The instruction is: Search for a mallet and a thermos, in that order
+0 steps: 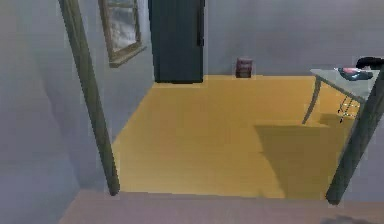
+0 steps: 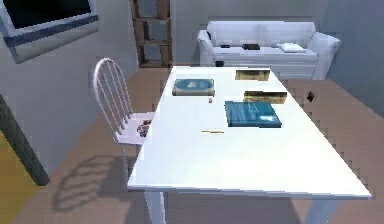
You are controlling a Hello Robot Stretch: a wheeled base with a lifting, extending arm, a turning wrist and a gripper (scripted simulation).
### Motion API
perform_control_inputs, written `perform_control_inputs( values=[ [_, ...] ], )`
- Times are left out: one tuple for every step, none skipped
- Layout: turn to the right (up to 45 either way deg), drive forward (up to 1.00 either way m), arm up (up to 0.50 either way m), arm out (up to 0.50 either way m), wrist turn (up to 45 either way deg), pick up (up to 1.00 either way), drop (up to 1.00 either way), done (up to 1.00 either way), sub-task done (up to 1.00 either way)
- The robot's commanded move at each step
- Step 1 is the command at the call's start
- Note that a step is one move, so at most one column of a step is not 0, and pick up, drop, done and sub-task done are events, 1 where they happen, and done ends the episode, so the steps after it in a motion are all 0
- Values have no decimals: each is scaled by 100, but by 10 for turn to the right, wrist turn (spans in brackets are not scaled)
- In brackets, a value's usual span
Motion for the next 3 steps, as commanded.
perform_control_inputs(
  values=[
    [0, 50, 0, 0, 0, 0, 0, 0, 0],
    [210, 0, 0, 0, 0, 0, 0, 0, 0],
    [0, 100, 0, 0, 0, 0, 0, 0, 0]
  ],
)
